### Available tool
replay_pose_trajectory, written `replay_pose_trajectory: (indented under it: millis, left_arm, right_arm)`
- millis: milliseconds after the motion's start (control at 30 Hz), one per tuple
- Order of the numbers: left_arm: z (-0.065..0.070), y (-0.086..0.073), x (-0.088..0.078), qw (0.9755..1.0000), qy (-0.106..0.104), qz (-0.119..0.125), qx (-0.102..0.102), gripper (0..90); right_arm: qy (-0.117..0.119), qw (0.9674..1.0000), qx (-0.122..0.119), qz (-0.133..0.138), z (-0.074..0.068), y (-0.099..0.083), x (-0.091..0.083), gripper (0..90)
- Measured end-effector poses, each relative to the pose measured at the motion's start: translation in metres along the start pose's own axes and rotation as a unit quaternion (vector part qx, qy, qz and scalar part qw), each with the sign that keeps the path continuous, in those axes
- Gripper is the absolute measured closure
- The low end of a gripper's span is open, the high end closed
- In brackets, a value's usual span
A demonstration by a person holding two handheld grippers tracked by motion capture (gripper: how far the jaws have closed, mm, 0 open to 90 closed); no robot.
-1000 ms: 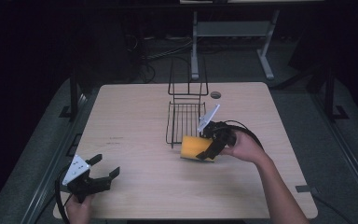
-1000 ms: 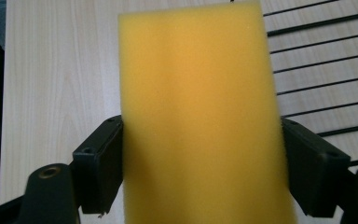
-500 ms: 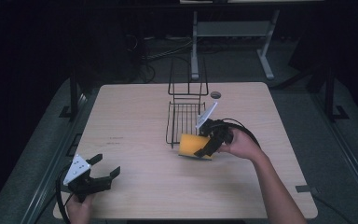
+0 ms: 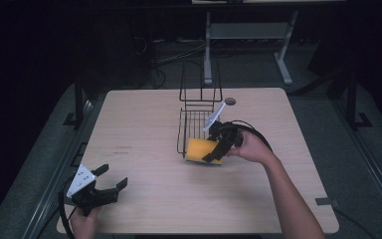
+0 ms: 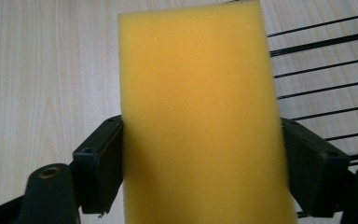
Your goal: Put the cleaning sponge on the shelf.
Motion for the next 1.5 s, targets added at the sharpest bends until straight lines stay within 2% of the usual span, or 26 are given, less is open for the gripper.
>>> replay_pose_trajectory:
  millis: [467,1000,1233,1500]
  left_arm:
    - [-0.002,0.000,-0.001,1.0000,0.001,0.000,-0.004,13.4]
    - [-0.002,0.000,-0.001,1.0000,0.001,0.000,-0.005,13.5]
    - [-0.003,-0.001,-0.002,1.0000,0.001,0.002,-0.006,13.4]
    - [-0.002,0.000,-0.002,1.0000,0.001,0.001,-0.004,13.4]
  right_arm:
    - [0.010,0.9999,0.000,-0.008,0.014,0.008,0.005,22.2]
    - [0.019,0.9996,0.019,-0.013,0.034,0.015,0.009,22.1]
    - [0.015,0.9995,0.023,-0.016,0.046,0.016,0.010,22.0]
    - [0.016,0.9993,0.030,-0.012,0.053,0.020,0.009,22.0]
Point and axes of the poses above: each handheld gripper's, and its own axes: x roughly forward along the jaws, y roughly out of its top, z roughly to its right, the point moved 4 cm from there along x, roughly forward along the jaws, and after that the axes turned 6 degrees about -x, right-handed, at the moved point
